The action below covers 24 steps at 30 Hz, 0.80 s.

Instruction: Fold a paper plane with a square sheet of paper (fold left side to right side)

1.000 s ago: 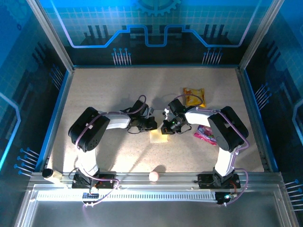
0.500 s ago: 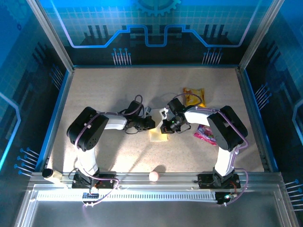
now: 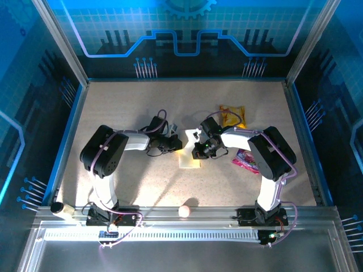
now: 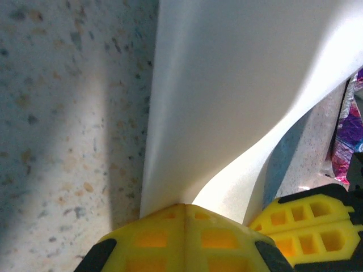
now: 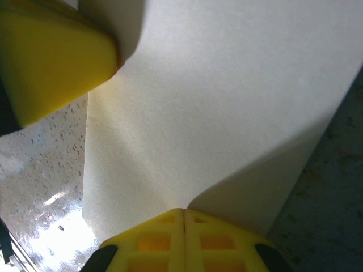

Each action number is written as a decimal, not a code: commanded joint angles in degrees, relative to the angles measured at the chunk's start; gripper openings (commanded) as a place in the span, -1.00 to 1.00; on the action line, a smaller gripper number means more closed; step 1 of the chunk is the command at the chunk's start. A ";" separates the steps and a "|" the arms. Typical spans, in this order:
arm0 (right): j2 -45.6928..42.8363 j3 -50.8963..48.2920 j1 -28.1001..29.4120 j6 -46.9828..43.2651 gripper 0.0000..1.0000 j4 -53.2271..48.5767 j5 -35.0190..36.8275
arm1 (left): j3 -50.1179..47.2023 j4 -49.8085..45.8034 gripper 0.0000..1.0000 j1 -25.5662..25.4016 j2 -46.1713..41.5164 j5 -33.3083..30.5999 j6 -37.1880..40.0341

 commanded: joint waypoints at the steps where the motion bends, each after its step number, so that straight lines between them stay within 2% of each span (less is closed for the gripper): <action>1: 3.21 -2.07 -0.99 -1.19 -1.00 -7.23 7.88 | 2.63 -2.33 -1.00 3.96 3.13 -8.98 3.65; 13: 2.73 -2.60 -1.34 -0.66 -1.00 -6.10 7.08 | 7.18 -4.54 -1.00 5.49 3.73 -8.68 4.74; 24: 1.16 -3.64 -1.87 -2.21 -1.00 -3.79 4.62 | -3.47 -0.83 -1.00 3.77 -10.62 -6.85 4.15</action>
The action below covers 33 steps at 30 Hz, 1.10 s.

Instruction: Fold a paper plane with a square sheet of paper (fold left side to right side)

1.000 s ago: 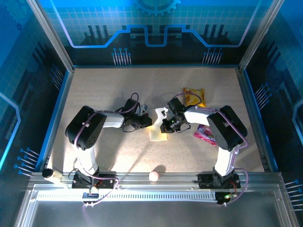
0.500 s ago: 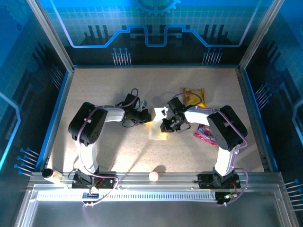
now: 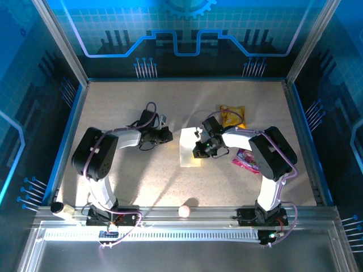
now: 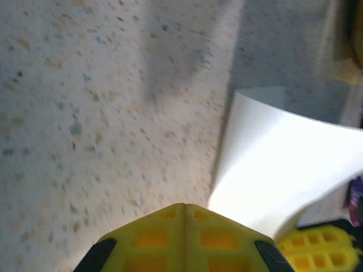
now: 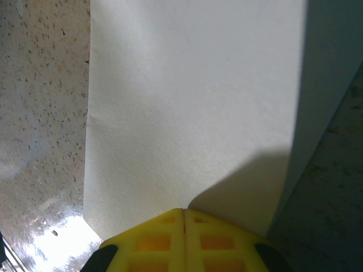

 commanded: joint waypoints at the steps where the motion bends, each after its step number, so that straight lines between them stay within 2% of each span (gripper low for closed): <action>1: 1.50 -3.10 -0.96 -0.97 -1.00 -5.00 4.20 | -3.21 2.81 -1.00 -1.96 -4.21 0.03 0.81; 4: 1.91 -3.31 -0.78 -0.85 -1.00 -4.50 3.82 | -3.88 5.53 -1.00 -4.53 -3.75 1.28 -0.47; 9: 2.46 -3.05 -0.77 -0.80 -1.00 -4.88 4.22 | 0.36 7.41 -1.00 -6.96 1.89 1.51 -1.66; 19: 3.10 -2.30 -0.78 -1.24 -1.00 -5.65 4.74 | 7.90 5.81 -1.00 -6.92 9.79 1.38 0.64; 33: 3.52 -1.77 -0.95 -2.03 -1.00 -7.09 5.74 | 6.46 7.65 -1.00 -4.53 12.99 -0.93 0.70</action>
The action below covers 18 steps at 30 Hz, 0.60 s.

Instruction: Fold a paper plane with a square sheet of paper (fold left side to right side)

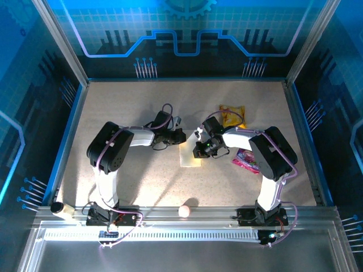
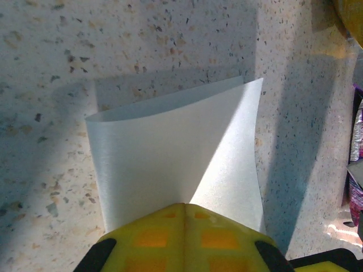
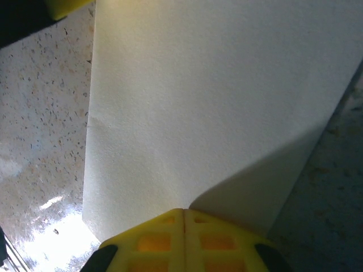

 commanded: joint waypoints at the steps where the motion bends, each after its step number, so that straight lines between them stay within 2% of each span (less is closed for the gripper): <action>1: 3.58 -1.55 -0.69 -1.62 -1.00 -7.72 6.39 | -0.69 1.17 -1.00 2.08 1.74 -1.85 1.08; 18: 3.30 -2.25 -1.24 -1.69 -1.00 -7.73 6.22 | 10.99 -5.30 -1.00 6.38 7.65 -3.93 3.83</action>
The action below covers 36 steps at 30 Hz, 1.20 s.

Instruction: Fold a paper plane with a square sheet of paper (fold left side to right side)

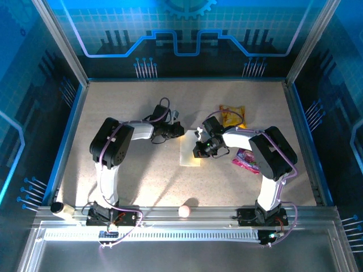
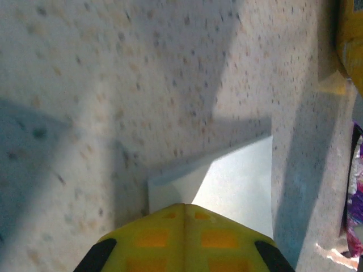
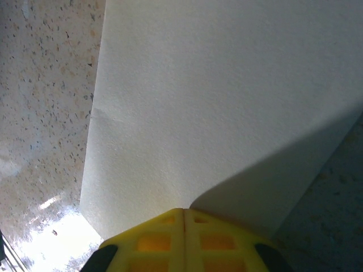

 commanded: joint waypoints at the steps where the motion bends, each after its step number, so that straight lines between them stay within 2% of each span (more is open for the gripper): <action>1: 3.12 -2.36 -0.99 -1.10 -1.00 -7.72 6.20 | 3.34 -1.99 -1.00 2.72 3.03 -5.29 3.04; 12: 2.20 -3.00 -1.02 0.07 -1.00 -6.94 5.77 | 4.93 -3.16 -1.00 3.41 3.51 -4.90 3.22; 22: 1.87 -3.46 -0.98 3.34 -1.00 -2.16 2.61 | -3.06 -6.50 -1.00 2.89 -12.76 -4.23 3.23; 25: 2.41 -3.29 -0.98 4.10 -1.00 -1.45 2.35 | -6.85 -7.89 -1.00 1.22 -16.73 -3.44 1.38; 29: 3.03 -2.95 -0.98 4.30 -1.00 -1.01 1.67 | -10.89 -7.32 -1.00 -3.69 -19.13 -2.19 -1.06; 33: 3.12 -3.10 -0.95 4.51 -1.00 -0.83 1.71 | -12.30 -5.79 -1.00 -8.06 -17.40 -3.28 -2.83; 36: 2.94 -3.36 -1.05 4.39 -1.00 -0.70 1.73 | -12.66 -3.80 -1.00 -8.41 -14.54 -3.76 -4.29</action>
